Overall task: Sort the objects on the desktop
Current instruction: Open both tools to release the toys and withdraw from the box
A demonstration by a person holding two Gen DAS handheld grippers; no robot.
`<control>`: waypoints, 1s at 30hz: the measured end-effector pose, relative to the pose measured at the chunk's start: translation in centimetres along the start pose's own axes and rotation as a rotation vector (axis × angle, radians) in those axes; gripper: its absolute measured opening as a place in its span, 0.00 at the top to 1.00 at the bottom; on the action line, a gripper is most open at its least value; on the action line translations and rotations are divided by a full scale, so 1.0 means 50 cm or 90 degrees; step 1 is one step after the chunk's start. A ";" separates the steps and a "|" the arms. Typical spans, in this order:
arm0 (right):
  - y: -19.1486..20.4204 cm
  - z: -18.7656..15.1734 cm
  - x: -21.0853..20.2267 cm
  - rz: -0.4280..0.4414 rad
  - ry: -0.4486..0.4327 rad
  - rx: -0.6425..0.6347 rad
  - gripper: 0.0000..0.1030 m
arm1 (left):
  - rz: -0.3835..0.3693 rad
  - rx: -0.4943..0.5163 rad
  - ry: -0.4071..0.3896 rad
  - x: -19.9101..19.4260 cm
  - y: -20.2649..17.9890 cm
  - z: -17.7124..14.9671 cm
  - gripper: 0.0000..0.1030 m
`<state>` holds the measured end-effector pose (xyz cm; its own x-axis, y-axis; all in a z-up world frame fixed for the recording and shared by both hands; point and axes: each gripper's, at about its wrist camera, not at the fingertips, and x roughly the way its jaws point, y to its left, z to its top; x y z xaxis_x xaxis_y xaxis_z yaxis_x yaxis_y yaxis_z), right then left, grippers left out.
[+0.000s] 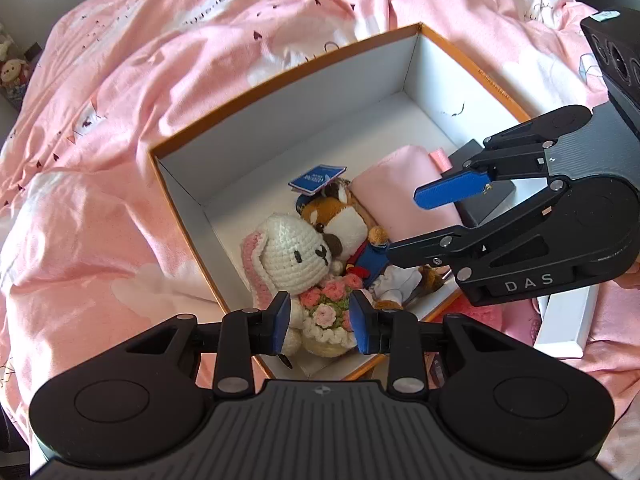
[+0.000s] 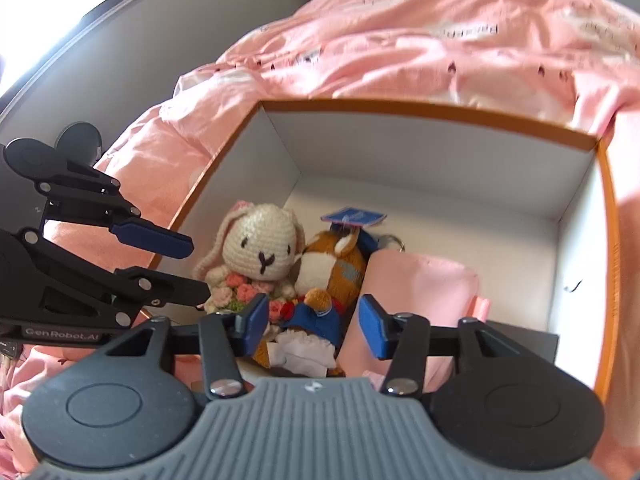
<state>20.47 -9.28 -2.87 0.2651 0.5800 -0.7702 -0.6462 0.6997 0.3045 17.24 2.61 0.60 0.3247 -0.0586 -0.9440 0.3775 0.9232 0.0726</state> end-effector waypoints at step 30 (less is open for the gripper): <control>0.085 -0.218 -0.216 -0.109 -0.133 -0.024 0.25 | 0.046 -0.019 -0.157 -0.125 -0.165 -0.132 0.51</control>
<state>7.08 -17.11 0.63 0.5126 0.5309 -0.6748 -0.6041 0.7815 0.1560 6.35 -2.14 3.77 0.5526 -0.0790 -0.8297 0.3208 0.9389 0.1243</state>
